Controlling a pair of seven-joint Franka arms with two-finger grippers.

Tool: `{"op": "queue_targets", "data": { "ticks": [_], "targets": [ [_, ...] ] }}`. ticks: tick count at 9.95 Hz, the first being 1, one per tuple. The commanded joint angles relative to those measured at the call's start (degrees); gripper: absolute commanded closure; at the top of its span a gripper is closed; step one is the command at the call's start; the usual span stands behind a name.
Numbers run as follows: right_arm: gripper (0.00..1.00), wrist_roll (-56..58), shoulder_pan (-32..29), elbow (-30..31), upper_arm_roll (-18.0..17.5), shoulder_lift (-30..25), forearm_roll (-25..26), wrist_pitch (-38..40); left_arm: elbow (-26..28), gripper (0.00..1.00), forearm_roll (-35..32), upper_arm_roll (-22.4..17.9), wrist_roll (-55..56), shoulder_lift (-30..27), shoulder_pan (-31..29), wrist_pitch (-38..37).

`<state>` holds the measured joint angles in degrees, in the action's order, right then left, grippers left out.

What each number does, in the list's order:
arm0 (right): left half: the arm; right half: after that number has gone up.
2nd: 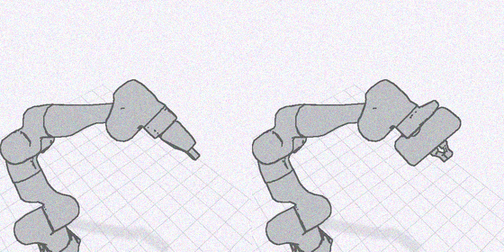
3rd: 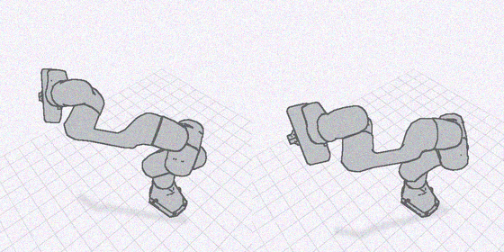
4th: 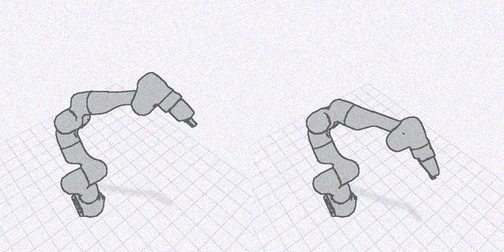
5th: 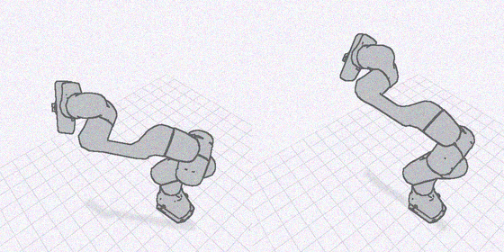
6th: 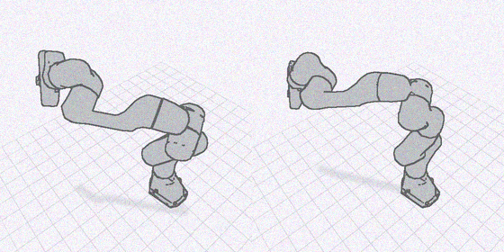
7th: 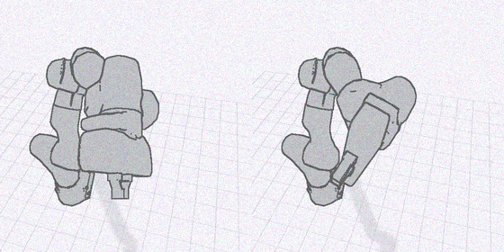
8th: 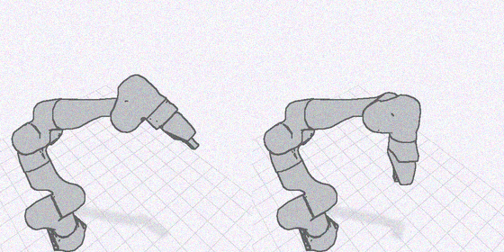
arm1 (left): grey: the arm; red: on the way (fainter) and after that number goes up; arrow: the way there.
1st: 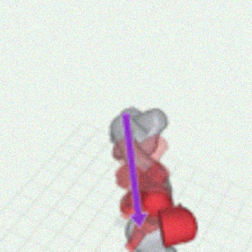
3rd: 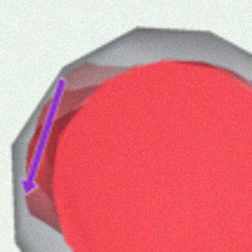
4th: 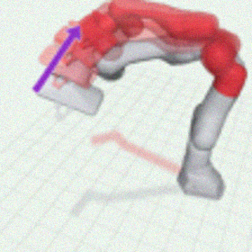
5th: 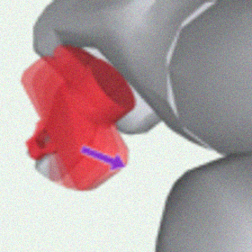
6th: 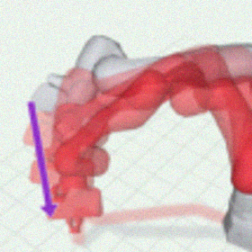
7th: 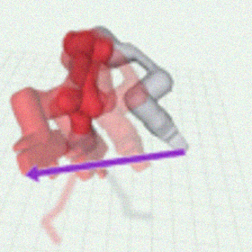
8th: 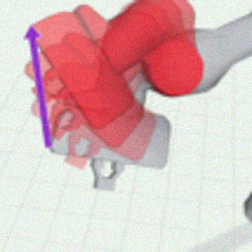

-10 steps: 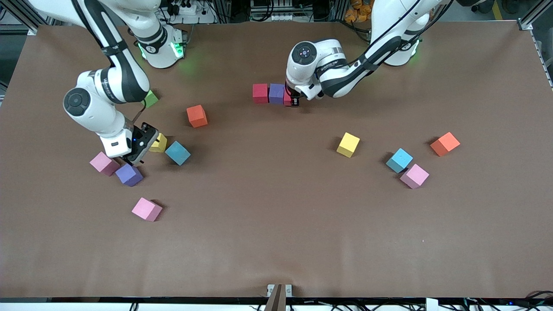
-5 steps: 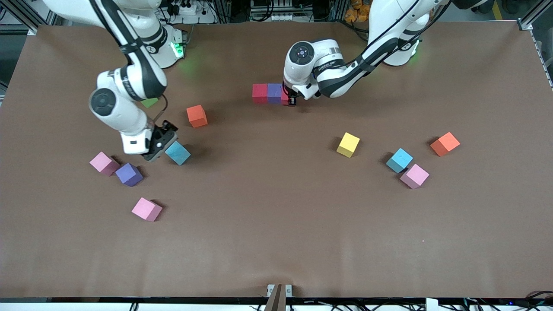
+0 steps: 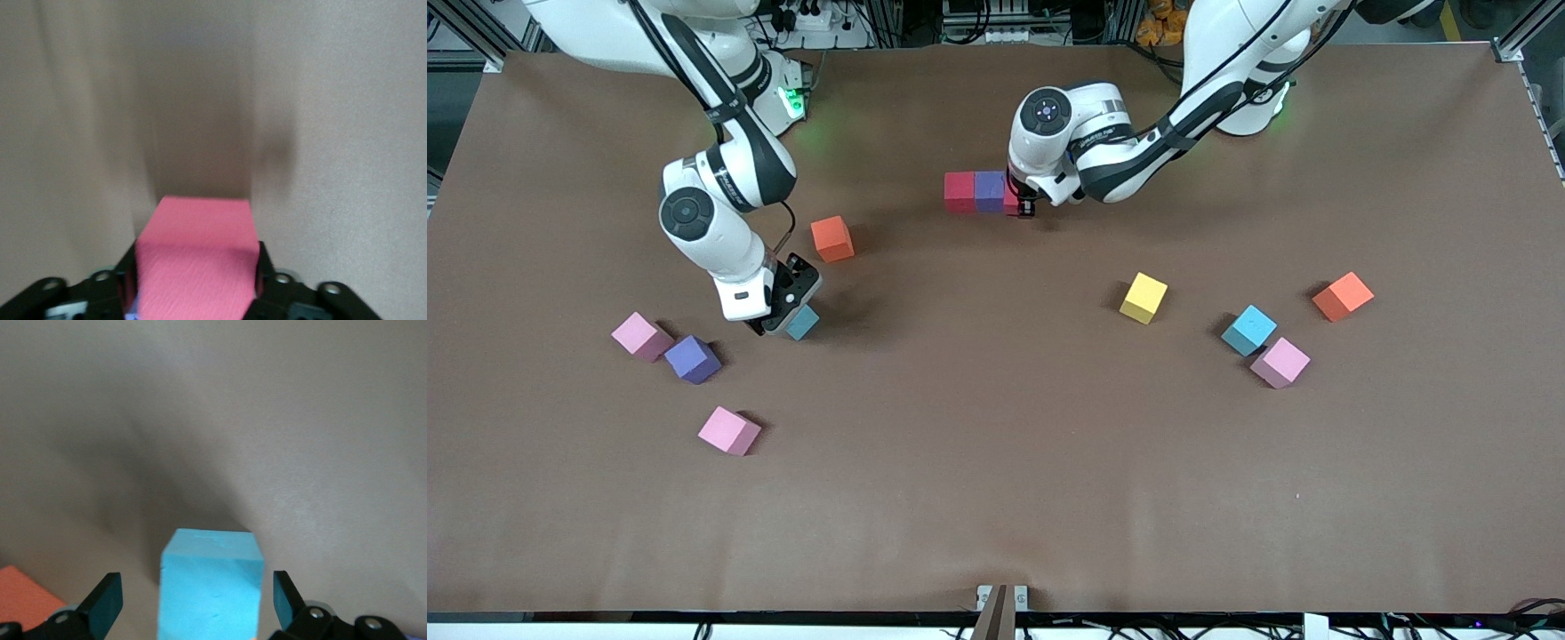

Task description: Form number 2 with 11 blocks

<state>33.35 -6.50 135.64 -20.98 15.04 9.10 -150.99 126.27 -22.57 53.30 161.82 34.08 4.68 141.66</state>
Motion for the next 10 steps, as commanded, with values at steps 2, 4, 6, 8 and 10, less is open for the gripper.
{"op": "queue_targets", "data": {
  "ticks": [2, 4, 6, 8, 10],
  "targets": [
    [0.0, -0.56, -0.01, -0.2, 1.2, 2.45, 1.97, -2.03, -0.68, 0.0, -2.22, -0.04, 17.56, -0.15, 1.56, -0.6],
    [0.0, -1.09, -0.53, 0.41, 1.29, 5.34, 1.62, -5.43, -1.29, 0.0, -2.48, 0.05, 17.3, -0.5, 1.56, -2.52],
    [0.0, -1.09, -0.53, 0.68, 1.46, 5.44, 1.62, -5.81, -2.26, 0.0, -2.57, 1.18, 16.86, -1.21, 1.38, -5.42],
    [0.17, -1.09, -0.53, 0.94, 1.73, 5.35, 1.62, -5.72, -2.43, 0.0, -2.57, 3.73, 15.9, -2.09, 0.25, -7.88],
    [0.44, -1.09, -0.53, 0.86, 1.73, 4.3, 1.62, -4.68, -4.18, 0.0, -2.48, 7.58, 14.58, -3.41, -3.16, -12.53]
  ]
}}
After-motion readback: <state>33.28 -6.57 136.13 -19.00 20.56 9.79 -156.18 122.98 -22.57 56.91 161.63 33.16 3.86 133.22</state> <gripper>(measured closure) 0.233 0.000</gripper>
